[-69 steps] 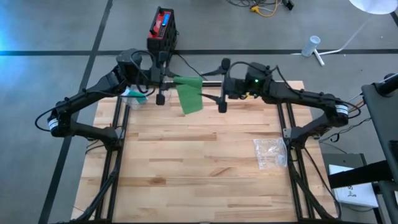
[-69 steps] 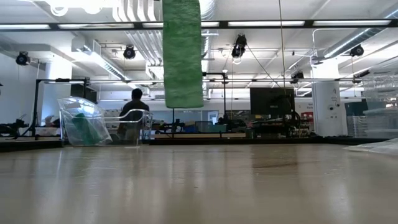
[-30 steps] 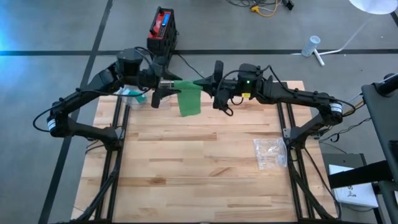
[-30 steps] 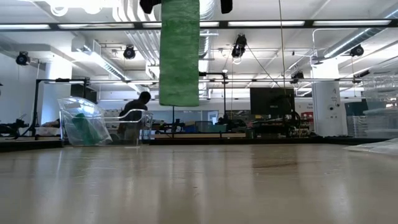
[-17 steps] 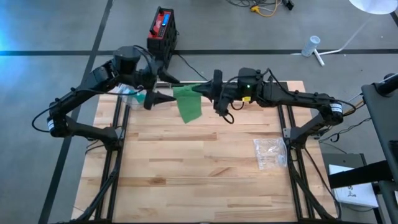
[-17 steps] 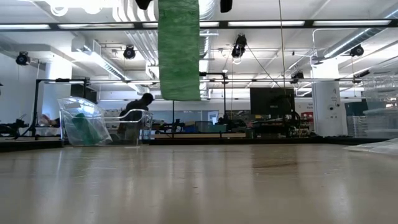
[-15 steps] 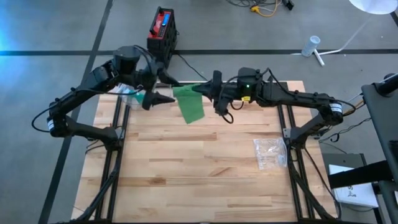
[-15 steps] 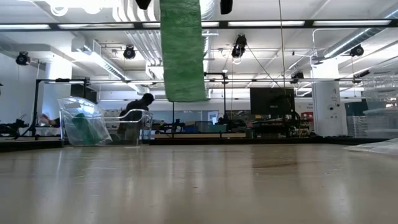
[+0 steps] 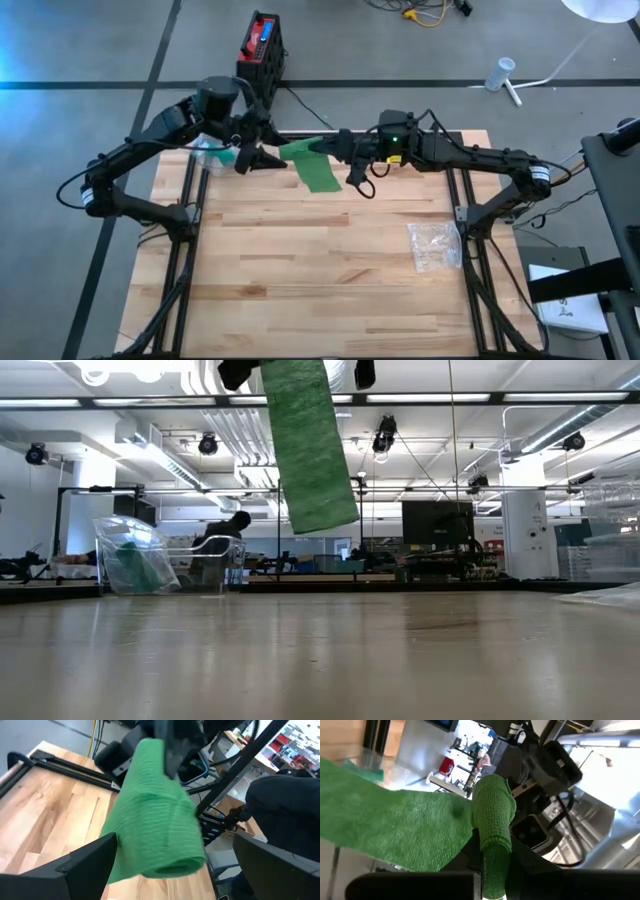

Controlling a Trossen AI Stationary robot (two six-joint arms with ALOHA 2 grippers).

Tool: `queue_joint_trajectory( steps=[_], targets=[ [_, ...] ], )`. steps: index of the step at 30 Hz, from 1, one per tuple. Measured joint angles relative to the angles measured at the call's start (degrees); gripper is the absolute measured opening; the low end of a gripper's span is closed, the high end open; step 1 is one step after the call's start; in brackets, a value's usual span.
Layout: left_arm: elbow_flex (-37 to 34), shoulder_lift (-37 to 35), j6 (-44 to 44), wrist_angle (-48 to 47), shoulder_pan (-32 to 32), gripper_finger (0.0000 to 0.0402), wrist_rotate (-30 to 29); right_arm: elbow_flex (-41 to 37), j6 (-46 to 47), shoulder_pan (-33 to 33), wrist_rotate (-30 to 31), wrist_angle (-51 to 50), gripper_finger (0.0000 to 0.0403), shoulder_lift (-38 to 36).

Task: Roll bandage
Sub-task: Roll the green bandage

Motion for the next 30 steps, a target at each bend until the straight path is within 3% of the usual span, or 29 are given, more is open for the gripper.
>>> queue_joint_trajectory(
  steps=[8,12,16,21,25,30],
  targets=[
    [0.0,1.4,3.2,1.2,0.0,0.0365,-0.2,0.0,-3.2,0.0,0.0,-0.3,0.0026,0.0],
    [0.0,1.7,4.4,1.7,0.0,0.0334,-1.6,0.0,-1.6,0.0,0.0,-0.4,0.0033,0.0],
    [0.0,2.3,4.5,1.7,0.0,0.0267,-4.0,0.0,-0.5,0.0,0.3,-1.5,0.0038,0.0],
    [0.0,2.5,5.7,1.7,0.0,0.0138,-4.3,-0.1,2.1,-0.1,0.5,-3.2,0.0066,0.0],
    [0.0,2.4,9.0,1.7,-0.2,0.0031,-5.4,-0.1,10.2,0.2,0.4,-3.1,0.0109,0.0],
    [0.0,2.0,16.9,1.4,-0.3,0.0045,-9.6,-0.1,34.8,0.7,-0.2,-2.7,0.0179,-0.2]
  ],
)
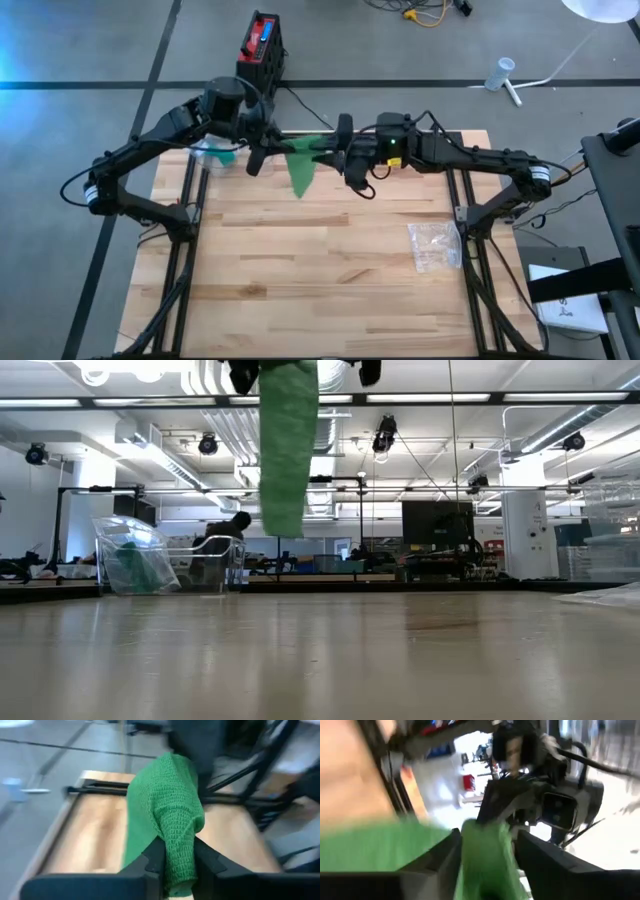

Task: Roll bandage
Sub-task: Roll the green bandage

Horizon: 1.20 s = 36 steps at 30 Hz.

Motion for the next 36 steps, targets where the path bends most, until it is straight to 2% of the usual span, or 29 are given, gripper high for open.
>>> queue_joint_trajectory(
  steps=[3,7,10,13,18,22,26,32,36],
  targets=[
    [0.0,-0.3,7.1,-1.5,0.1,0.0063,-5.0,0.0,17.7,0.1,-0.5,0.2,0.0220,-0.4],
    [0.0,-1.2,17.4,-2.2,-0.1,0.0047,-13.3,0.0,36.2,-0.2,0.0,1.0,0.0270,-0.9],
    [0.0,-1.1,23.5,-2.6,-0.3,0.0029,-12.4,0.0,44.2,-1.2,0.1,1.7,0.0294,-0.7],
    [0.0,-1.1,27.0,-2.6,-1.2,0.0027,-10.9,0.0,49.4,-2.8,0.1,2.2,0.0303,-0.2],
    [0.0,-1.1,27.8,-3.3,-2.8,0.0045,-10.9,0.0,50.4,-4.0,-0.5,1.9,0.0289,0.9],
    [0.0,-1.6,26.2,-3.5,-3.5,0.0042,-10.7,0.0,44.3,-4.0,-3.1,-1.2,0.0270,0.9],
    [0.3,-2.3,24.3,-4.4,-3.5,0.0033,-10.2,0.0,40.2,-3.9,-2.9,-2.8,0.0259,0.9],
    [0.9,-2.6,24.2,-6.2,-3.5,0.0035,-6.6,0.0,47.5,-3.9,-2.8,1.8,0.0231,4.5],
    [0.9,-2.6,23.4,-6.5,-3.7,0.0032,-4.9,0.0,47.7,-3.8,-0.9,2.0,0.0177,6.2]
  ],
)
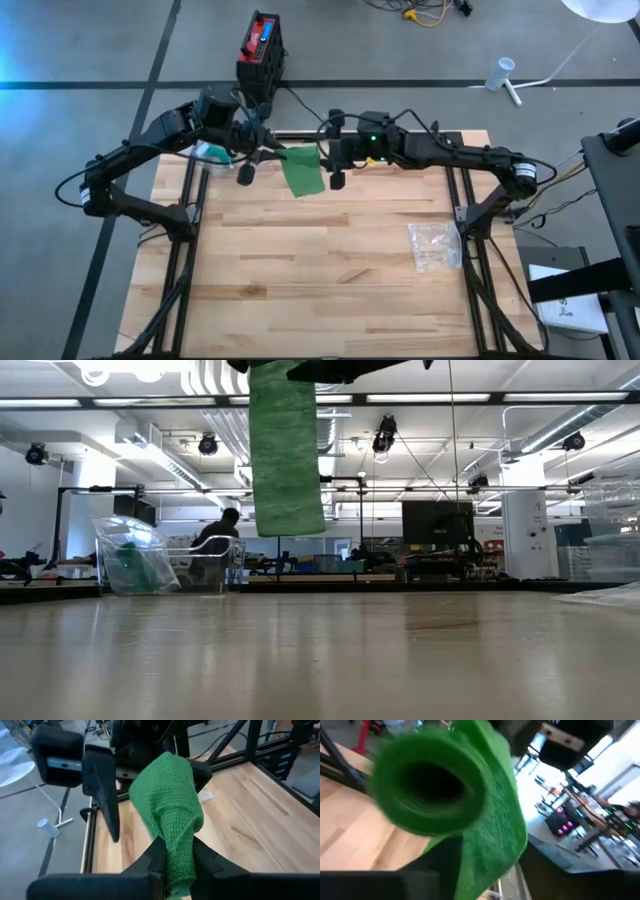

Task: Roll bandage
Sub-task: Roll the green bandage

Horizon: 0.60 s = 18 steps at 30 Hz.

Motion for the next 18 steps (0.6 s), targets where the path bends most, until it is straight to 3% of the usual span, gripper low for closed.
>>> queue_joint_trajectory(
  steps=[6,18],
  targets=[
    [0.0,-0.6,-0.6,-1.8,0.0,0.0035,0.0,0.0,-0.9,0.6,2.5,0.0,0.0021,-0.1],
    [-0.1,-5.4,-1.5,-3.2,0.1,0.0038,2.0,-1.0,1.8,1.0,7.0,-6.6,0.0001,0.8]
  ],
)
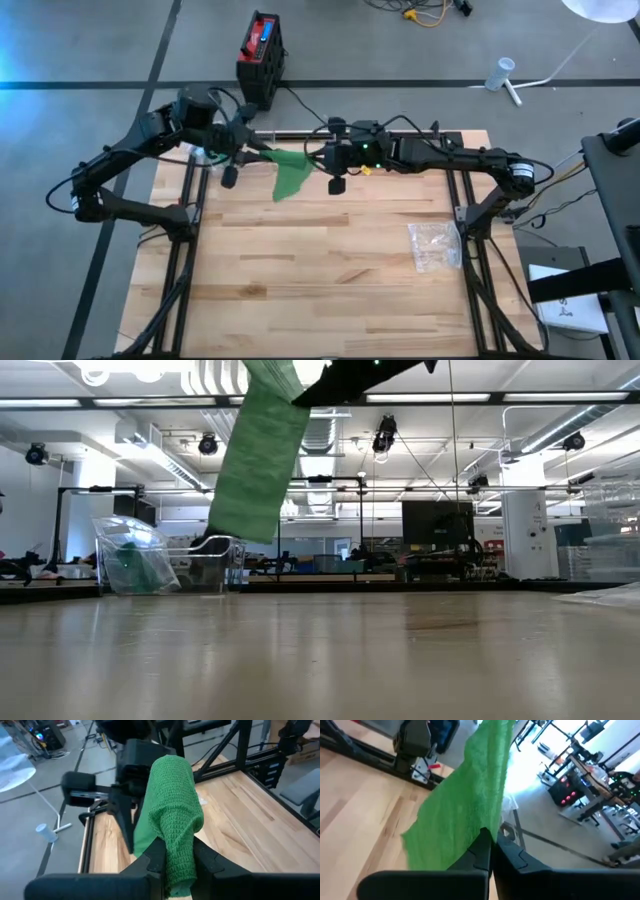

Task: Roll bandage
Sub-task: Roll the green bandage

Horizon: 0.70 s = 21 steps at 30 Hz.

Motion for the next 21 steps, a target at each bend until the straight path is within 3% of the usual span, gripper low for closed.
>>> queue_joint_trajectory(
  steps=[6,10,17,21],
  targets=[
    [0.0,-0.1,0.0,-3.1,0.0,0.0039,0.2,0.8,-0.5,0.8,0.1,0.4,0.0006,-0.5],
    [0.0,1.6,0.0,-3.2,0.0,0.0040,0.4,2.3,-1.9,1.4,-0.5,0.1,0.0033,-0.9],
    [0.0,2.7,-0.7,-5.8,0.0,0.0040,-9.7,4.9,-7.1,1.8,1.5,-4.9,0.0148,-4.3],
    [0.0,3.1,-2.5,-7.0,0.0,0.0040,-11.2,5.0,-9.8,1.7,0.5,-4.2,0.0213,-6.5]
  ],
)
